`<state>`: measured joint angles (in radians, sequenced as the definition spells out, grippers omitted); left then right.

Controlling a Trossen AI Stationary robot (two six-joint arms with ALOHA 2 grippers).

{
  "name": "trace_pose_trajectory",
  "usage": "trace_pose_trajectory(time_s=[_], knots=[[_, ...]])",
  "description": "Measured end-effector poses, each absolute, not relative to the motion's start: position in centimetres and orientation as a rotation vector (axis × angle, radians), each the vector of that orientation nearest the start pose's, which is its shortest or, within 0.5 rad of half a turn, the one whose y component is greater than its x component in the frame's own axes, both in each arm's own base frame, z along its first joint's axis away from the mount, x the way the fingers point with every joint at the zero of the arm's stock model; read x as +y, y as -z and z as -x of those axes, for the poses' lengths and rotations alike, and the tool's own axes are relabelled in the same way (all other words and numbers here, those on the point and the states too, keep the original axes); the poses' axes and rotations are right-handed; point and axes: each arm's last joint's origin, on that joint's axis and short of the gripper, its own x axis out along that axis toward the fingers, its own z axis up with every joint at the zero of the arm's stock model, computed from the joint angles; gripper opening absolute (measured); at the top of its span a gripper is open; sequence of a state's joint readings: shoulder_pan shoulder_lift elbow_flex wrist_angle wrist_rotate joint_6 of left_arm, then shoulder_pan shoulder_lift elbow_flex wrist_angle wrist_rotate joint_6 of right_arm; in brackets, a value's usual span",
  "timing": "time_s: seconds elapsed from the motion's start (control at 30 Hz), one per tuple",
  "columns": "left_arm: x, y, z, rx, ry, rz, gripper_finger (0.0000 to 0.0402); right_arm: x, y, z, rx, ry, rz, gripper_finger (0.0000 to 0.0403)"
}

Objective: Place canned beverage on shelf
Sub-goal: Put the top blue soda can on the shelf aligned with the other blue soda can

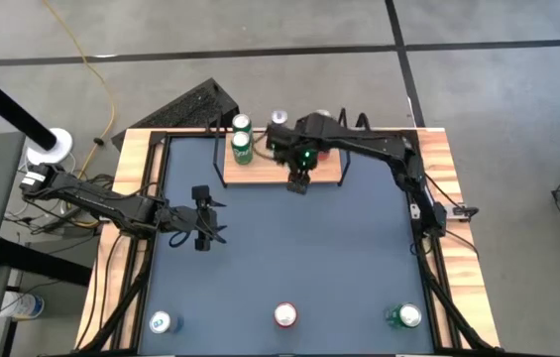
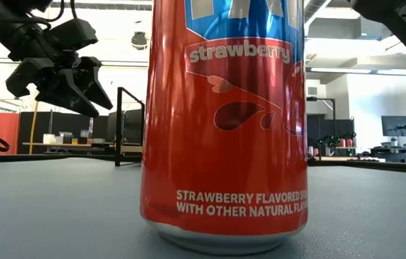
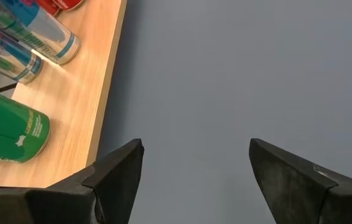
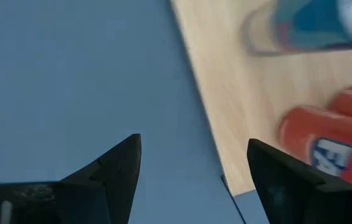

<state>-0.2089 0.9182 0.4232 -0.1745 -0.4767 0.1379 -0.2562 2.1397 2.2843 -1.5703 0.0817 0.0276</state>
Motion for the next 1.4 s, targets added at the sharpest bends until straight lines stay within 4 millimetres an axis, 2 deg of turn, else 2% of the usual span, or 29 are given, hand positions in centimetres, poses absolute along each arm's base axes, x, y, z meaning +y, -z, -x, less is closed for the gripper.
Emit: trace_pose_trajectory(time_s=[0.1, 0.23, 0.4, 0.57, 0.73, 0.8, 1.0, 1.13, 1.33, 1.4], knots=[[-2.4, -19.2, -17.6, 0.652, -0.213, -0.357, 0.0282, -9.3, -31.5, -38.7, 1.501, 0.268, -0.057, 0.0281], [-2.4, -19.1, -17.6, 0.654, -0.214, -0.355, 0.0282, -8.2, -31.8, -35.5, 1.518, 0.311, -0.034, 0.0281], [-2.4, -19.2, -17.7, 0.641, -0.210, -0.367, 0.0282, -7.4, -31.4, -32.3, 1.288, 0.311, -0.018, 0.0281], [-2.4, -19.3, -17.7, 0.631, -0.208, -0.375, 0.0282, -6.9, -30.2, -30.7, 1.089, 0.210, 0.151, 0.0281], [-2.4, -19.3, -17.7, 0.629, -0.207, -0.374, 0.0282, -7.3, -28.5, -31.6, 0.972, 0.170, 0.308, 0.0281], [-2.4, -19.3, -17.7, 0.629, -0.207, -0.374, 0.0282, -7.4, -27.8, -32.3, 0.980, 0.161, 0.346, 0.0281], [-2.4, -19.3, -17.7, 0.637, -0.209, -0.365, 0.0282, -8.8, -23.9, -34.8, 1.086, 0.256, 0.496, 0.0273], [-2.4, -19.2, -17.6, 0.647, -0.208, -0.362, 0.0282, -9.6, -22.0, -35.4, 1.177, 0.320, 0.561, 0.0218], [-2.4, -19.2, -17.6, 0.645, -0.203, -0.361, 0.0282, -10.9, -22.1, -35.8, 1.124, 0.369, 0.526, 0.0048], [-2.4, -19.2, -17.6, 0.646, -0.203, -0.361, 0.0282, -11.4, -22.2, -35.9, 1.090, 0.396, 0.511, 0.0013]])
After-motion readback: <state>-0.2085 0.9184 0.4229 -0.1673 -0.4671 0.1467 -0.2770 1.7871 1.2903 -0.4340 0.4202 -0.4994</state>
